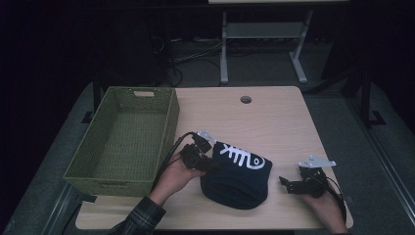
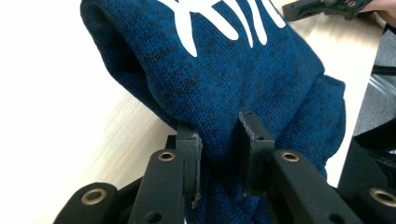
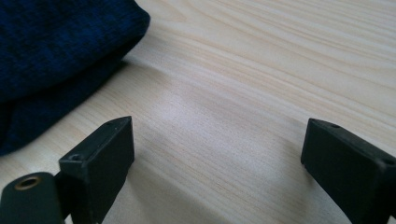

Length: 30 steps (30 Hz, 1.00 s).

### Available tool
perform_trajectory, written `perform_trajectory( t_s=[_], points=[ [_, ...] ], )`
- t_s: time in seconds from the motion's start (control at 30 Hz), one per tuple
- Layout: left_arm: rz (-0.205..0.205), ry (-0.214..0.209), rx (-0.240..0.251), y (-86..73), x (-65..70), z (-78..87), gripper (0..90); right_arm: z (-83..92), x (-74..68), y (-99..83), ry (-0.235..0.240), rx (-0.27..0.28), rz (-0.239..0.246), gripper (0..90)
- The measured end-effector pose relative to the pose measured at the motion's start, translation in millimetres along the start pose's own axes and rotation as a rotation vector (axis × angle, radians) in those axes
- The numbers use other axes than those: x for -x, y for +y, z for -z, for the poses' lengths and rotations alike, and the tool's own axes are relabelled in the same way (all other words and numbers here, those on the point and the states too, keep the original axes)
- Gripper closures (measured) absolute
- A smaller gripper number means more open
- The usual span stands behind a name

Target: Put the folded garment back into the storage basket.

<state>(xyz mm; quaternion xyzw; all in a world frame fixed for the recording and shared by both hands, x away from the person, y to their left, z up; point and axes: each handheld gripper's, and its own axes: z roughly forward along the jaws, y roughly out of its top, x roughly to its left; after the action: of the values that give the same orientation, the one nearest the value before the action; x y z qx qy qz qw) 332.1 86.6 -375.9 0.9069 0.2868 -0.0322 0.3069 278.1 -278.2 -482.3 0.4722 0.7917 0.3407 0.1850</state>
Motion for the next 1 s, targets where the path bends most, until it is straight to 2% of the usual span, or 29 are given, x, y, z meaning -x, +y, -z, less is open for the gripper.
perform_trajectory(
  t_s=[0.13, 0.6, 0.93, 1.0],
  points=[
    [-0.012, -0.007, -0.004, 7.9, 1.7, 11.7, 73.2, 0.0, 0.1, 0.0, -0.003, 0.001, 0.001, 9.3],
    [-0.046, -0.079, 0.009, 29.1, 4.5, 44.6, 73.2, 0.0, -0.1, 0.0, 0.000, 0.000, -0.001, 9.3],
    [-0.048, -0.086, 0.014, 39.9, 1.1, 77.5, 73.2, 0.1, -0.1, 0.0, -0.001, 0.001, -0.001, 9.4],
    [-0.050, -0.076, 0.014, 40.6, 0.4, 84.4, 73.2, 0.1, -0.1, 0.0, -0.002, 0.001, 0.000, 9.3]
  ],
)
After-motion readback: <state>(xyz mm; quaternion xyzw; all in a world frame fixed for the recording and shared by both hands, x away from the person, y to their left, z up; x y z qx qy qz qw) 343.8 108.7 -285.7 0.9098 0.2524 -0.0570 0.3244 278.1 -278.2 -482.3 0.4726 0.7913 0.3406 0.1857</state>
